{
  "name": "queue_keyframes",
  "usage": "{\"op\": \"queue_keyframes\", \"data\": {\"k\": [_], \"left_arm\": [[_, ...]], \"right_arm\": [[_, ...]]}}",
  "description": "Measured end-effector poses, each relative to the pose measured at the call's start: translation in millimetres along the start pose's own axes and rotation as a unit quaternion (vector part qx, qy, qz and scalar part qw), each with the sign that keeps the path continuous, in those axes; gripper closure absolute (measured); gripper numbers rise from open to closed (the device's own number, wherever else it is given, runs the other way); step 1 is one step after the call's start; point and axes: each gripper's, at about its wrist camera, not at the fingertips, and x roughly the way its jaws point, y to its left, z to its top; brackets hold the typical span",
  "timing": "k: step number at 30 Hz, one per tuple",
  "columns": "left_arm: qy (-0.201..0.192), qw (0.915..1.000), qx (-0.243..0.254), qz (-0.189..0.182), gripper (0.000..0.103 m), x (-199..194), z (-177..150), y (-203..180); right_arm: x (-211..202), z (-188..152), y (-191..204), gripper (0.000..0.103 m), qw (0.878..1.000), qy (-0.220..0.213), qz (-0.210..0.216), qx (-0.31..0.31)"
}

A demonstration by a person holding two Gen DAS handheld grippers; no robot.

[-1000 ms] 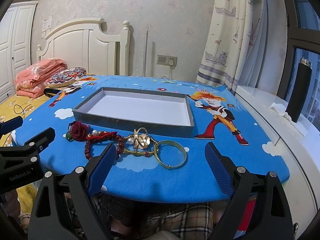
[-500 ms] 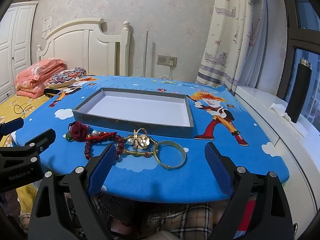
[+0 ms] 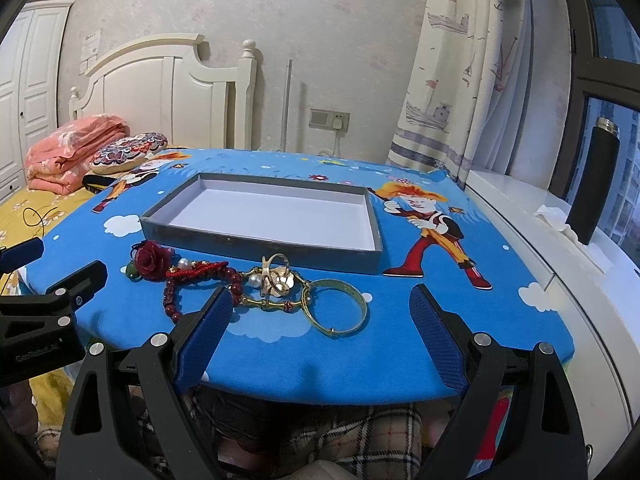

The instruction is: Organize jewelry

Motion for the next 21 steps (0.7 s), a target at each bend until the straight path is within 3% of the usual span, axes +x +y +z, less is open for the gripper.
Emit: {"op": "queue_keyframes", "data": {"k": [21], "left_arm": [[0.014, 0.9998, -0.006, -0.012, 0.005, 1.1, -4.5, 2.4]], "right_arm": [[3.7, -2.1, -3.0, 0.019, 1.000, 0.007, -0.001, 0.004]]}}
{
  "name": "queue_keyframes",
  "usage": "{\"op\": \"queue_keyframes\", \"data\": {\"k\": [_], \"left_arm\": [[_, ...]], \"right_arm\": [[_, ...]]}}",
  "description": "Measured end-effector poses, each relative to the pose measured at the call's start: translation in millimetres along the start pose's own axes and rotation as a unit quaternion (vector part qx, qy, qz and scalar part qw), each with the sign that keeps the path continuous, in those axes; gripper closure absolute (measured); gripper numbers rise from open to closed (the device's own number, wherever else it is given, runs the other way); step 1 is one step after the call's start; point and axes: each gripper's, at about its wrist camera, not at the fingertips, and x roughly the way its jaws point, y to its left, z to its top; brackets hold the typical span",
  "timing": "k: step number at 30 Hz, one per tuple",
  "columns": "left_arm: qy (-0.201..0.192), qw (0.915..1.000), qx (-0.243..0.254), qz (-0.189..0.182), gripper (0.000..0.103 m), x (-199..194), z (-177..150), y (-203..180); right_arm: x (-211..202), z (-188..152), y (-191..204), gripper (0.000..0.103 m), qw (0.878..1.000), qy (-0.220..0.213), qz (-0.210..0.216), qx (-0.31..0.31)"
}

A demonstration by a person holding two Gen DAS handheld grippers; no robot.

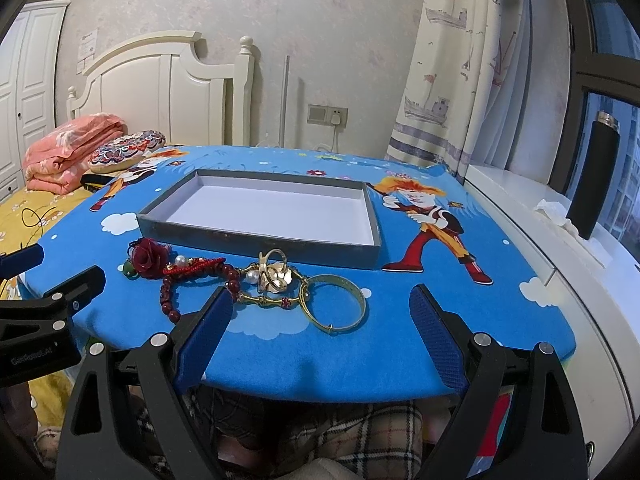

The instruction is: Organize jewelry

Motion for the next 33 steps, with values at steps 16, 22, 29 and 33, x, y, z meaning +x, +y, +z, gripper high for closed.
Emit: {"op": "queue_keyframes", "data": {"k": [16, 22, 29, 33], "left_arm": [[0.003, 0.9985, -0.043, 0.033, 0.005, 28, 2, 37], [0.010, 0.9989, -0.034, 0.031, 0.005, 43, -2, 44], [0.010, 0.9982, -0.054, 0.024, 0.005, 62, -5, 57], [-0.002, 0.9989, -0.042, 0.022, 0.005, 69, -4, 54]], "right_arm": [[28, -11, -30, 0.019, 0.998, -0.004, 0.027, 0.061], [35, -13, -21, 0.019, 0.999, -0.017, 0.035, 0.037], [61, -7, 5, 0.025, 0.999, -0.009, 0.051, 0.005], [75, -2, 18, 0.036, 0.998, -0.008, 0.054, -0.007]]}}
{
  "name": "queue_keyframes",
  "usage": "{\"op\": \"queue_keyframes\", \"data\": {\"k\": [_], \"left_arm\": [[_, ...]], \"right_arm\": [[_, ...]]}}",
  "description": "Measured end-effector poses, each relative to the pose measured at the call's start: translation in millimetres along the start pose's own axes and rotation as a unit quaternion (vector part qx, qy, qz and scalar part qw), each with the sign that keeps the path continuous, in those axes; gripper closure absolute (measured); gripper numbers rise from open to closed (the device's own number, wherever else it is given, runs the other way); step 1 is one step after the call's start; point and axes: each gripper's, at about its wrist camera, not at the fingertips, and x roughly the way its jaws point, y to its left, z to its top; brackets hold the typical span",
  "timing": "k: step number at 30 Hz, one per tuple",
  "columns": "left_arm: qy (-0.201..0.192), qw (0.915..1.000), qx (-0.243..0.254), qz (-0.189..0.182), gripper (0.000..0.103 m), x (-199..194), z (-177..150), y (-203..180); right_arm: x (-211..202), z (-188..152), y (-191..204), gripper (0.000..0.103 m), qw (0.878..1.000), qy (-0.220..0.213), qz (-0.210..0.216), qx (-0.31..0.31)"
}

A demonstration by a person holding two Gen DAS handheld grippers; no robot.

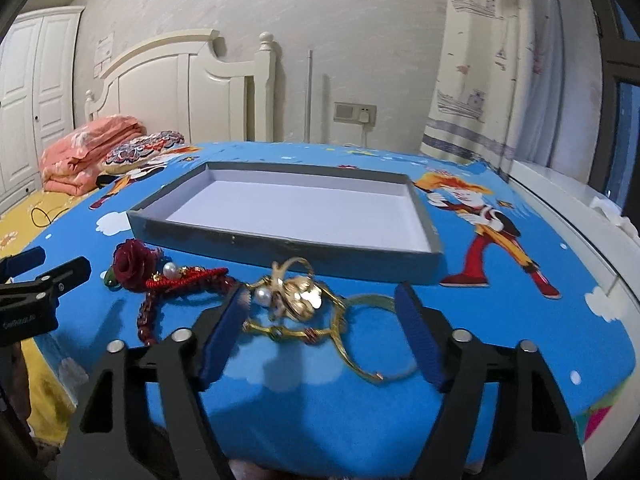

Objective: Organize jewelry
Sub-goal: 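Grasp the gold ring with the right tool while the left tool grasps the red rose brooch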

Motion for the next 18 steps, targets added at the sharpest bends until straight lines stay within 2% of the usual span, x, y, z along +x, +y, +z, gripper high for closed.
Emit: {"op": "queue_keyframes", "data": {"k": [4, 9, 11, 12, 18], "left_arm": [[-0.008, 0.9999, 0.009, -0.010, 0.005, 5, 2, -4], [-0.015, 0.9996, 0.012, -0.021, 0.005, 11, 5, -8], [-0.017, 0.9995, 0.017, -0.021, 0.005, 13, 6, -10], [-0.018, 0.9994, 0.020, -0.021, 0.005, 15, 7, -12], [-0.029, 0.9973, 0.060, -0.031, 0.020, 23, 15, -35]], "right_arm": [[12, 1, 11, 0.054, 1.000, 0.001, 0.005, -0.012], [25, 0, 12, 0.069, 1.000, 0.009, 0.013, -0.011], [25, 0, 11, 0.084, 1.000, 0.001, 0.011, -0.012], [25, 0, 10, 0.087, 1.000, 0.000, 0.014, -0.011], [22, -2, 3, 0.088, 1.000, -0.007, 0.025, 0.004]]}}
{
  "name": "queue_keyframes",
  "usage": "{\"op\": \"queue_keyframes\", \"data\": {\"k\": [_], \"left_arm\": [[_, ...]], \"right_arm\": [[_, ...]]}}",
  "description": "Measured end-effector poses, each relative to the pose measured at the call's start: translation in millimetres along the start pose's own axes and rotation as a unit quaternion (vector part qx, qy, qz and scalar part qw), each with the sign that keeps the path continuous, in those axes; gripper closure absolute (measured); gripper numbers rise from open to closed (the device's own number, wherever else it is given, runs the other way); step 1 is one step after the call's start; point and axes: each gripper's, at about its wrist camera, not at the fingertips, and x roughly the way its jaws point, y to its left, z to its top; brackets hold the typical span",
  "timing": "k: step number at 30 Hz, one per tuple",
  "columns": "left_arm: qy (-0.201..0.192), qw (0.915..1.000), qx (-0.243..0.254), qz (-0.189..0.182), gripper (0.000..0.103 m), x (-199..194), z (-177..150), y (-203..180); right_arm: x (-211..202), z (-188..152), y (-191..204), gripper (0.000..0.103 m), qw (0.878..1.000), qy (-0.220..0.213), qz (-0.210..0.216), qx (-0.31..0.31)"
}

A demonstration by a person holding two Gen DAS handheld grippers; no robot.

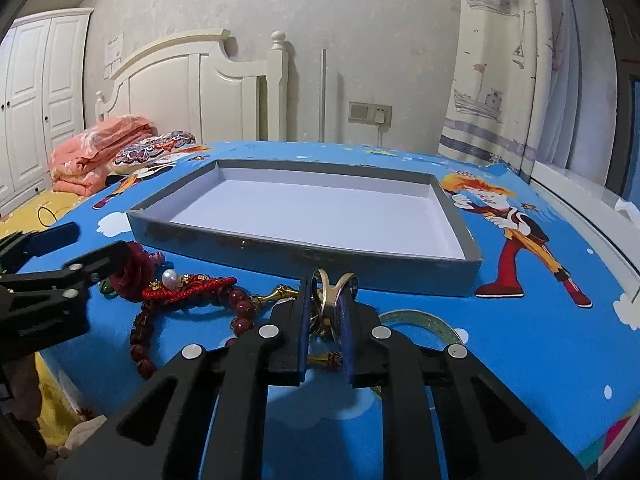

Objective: Organize jewelry
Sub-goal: 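Grasp the gold ring with the right tool while the left tool grasps the red rose brooch, then carry both items into the white tray and open both tools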

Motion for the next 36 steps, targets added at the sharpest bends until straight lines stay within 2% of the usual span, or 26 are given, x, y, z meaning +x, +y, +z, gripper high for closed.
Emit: {"op": "queue_keyframes", "data": {"k": [4, 7, 9, 11, 14, 36], "left_arm": [[-0.002, 0.9997, 0.020, -0.012, 0.023, 5, 2, -17], [-0.005, 0.9994, 0.033, -0.008, 0.026, 11, 1, -27], [0.003, 0.9993, 0.038, -0.006, 0.032, 18, -1, -32], [0.017, 0.9993, 0.033, -0.011, 0.046, 25, -2, -33], [0.015, 0.9994, 0.029, -0.012, 0.056, 26, -3, -33], [-0.009, 0.9997, 0.010, -0.020, 0.056, -10, 7, -22]], "right_arm": [[-1, 0, -1, 0.088, 1.000, -0.001, 0.003, 0.001], [-3, -1, -2, 0.088, 1.000, -0.002, 0.006, 0.003], [-4, -1, -3, 0.088, 1.000, -0.003, 0.007, 0.005], [-5, -2, -5, 0.088, 1.000, -0.005, 0.009, 0.006], [-6, -2, -5, 0.088, 1.000, -0.007, 0.010, 0.008], [-32, 11, -4, 0.089, 0.999, -0.043, 0.006, 0.001]]}}
